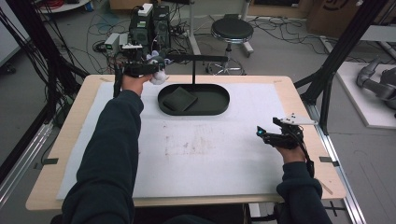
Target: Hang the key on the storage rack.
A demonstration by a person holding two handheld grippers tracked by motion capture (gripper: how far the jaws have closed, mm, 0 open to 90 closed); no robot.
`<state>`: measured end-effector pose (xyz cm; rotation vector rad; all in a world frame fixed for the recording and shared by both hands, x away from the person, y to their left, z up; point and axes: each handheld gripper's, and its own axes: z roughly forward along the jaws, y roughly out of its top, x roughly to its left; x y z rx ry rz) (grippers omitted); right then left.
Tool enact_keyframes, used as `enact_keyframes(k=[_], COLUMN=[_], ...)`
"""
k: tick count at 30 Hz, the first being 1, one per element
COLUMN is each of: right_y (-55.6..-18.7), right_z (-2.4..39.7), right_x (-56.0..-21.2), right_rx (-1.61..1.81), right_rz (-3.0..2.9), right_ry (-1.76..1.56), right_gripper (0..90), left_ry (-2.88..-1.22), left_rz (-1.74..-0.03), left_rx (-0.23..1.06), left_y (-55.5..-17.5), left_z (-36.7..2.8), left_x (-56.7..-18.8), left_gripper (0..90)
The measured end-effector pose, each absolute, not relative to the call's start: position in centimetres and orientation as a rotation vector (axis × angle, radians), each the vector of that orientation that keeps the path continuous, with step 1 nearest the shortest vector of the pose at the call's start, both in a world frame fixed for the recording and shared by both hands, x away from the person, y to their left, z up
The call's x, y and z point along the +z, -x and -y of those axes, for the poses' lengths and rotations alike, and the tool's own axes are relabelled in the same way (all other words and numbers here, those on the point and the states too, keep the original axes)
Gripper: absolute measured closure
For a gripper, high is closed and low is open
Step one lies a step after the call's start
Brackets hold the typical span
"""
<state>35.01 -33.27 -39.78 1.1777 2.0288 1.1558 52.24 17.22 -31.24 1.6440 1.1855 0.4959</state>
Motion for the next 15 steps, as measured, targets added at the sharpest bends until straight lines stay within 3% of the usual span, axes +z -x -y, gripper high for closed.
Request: enact_keyframes(k=[15], right_y=[-35.0], right_z=[33.3], right_x=[-39.8], right_rx=[1.158], right_rz=[-2.034], right_ry=[-1.174], right_gripper=[21.2], left_ry=[-1.745], left_rz=[-1.197], left_rx=[0.565], left_y=[-52.3], left_z=[-15.3], left_x=[-34.4], left_gripper=[33.5])
